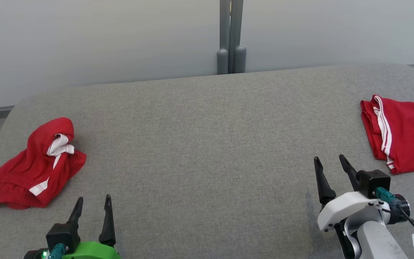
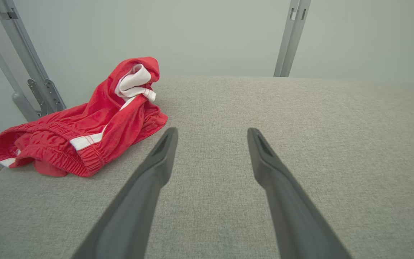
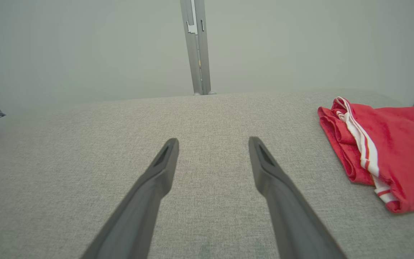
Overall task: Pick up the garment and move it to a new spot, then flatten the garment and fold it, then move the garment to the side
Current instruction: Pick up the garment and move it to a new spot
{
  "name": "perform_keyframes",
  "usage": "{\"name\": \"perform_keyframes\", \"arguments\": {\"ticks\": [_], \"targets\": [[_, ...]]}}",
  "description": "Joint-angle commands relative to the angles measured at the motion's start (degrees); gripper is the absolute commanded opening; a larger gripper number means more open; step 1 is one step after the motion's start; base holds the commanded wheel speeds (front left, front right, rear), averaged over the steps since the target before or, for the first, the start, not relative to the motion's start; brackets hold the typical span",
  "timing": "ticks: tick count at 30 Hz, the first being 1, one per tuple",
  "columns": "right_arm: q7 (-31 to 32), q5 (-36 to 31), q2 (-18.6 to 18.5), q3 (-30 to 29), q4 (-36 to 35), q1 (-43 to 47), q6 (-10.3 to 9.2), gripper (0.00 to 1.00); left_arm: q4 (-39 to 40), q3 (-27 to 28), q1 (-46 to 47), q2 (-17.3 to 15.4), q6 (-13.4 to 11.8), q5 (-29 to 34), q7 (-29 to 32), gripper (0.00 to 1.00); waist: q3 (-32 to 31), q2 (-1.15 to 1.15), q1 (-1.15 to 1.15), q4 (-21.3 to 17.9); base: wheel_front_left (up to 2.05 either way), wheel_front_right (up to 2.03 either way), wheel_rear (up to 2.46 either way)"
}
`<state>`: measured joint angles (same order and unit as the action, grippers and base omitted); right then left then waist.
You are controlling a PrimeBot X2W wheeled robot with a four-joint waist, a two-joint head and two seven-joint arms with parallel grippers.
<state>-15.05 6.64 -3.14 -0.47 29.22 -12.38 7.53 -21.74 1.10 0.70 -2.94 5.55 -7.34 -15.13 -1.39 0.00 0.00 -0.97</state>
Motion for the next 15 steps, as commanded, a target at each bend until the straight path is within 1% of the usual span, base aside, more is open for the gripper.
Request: {"name": "perform_keyframes", "arguments": {"ticks": [1,8,15], "targets": [[-0.15,-0.22,-0.10,0.09,-0.32,0.40,-0.09,1.00,0.01,0.06,-0.38,-0.02,-0.18,-0.12,0.01,1.00,0.10,0.00,0.00,0.04,0.00,0.00,0.00],[-0.15,-0.07,-0.06,-0.29,-0.47,0.21,-0.10,1.00,0.08,-0.18,0.01,-0.03,-0.37,-0.60,0.01,1.00,0.42,0.00,0.00,0.89,0.00,0.00,0.00],[-0.15,-0.12,-0.03,0.57,-0.91,0.56,-0.09,1.00,-0.41,0.46,-0.25,-0.06,-0.94,-0.76,0.01,1.00,0.91,0.00,0.00,4.40,0.00,0.00,0.00]]}}
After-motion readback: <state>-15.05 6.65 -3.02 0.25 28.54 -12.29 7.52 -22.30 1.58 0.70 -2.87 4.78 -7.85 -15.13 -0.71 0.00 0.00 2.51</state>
